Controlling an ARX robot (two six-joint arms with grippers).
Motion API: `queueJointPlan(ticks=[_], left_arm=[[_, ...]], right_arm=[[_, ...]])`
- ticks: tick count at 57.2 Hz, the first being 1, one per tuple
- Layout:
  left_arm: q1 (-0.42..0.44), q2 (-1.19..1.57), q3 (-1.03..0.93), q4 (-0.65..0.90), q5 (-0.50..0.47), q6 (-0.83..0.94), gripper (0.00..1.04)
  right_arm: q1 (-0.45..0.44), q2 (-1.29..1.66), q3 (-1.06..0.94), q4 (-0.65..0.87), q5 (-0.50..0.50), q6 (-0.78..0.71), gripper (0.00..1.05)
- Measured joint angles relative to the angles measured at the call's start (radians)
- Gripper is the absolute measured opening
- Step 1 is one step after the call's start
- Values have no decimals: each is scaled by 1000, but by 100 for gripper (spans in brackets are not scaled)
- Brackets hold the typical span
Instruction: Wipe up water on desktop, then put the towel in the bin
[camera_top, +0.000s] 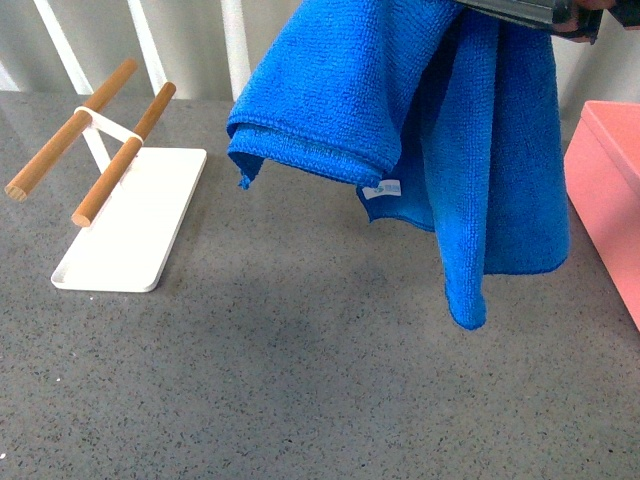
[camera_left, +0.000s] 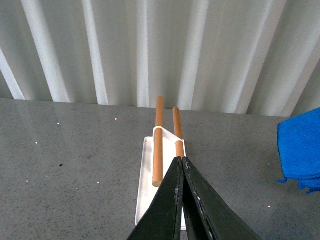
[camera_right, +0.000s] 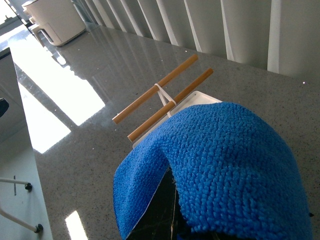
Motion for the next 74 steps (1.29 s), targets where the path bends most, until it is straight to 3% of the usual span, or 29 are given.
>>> queueJointPlan(ticks=[16, 63, 69, 74], left_arm=[[0, -109, -42, -42, 3, 1, 4], [0, -437, -42, -364, 4, 1, 4], [0, -555, -42, -518, 4, 1, 4], [0, -603, -42, -533, 4, 2, 4]], right_arm=[[11, -2, 17, -27, 18, -18, 3], [24, -3, 65, -127, 74, -79, 3], [25, -2, 68, -130, 69, -83, 3], [26, 4, 74, -132, 74, -88, 3]])
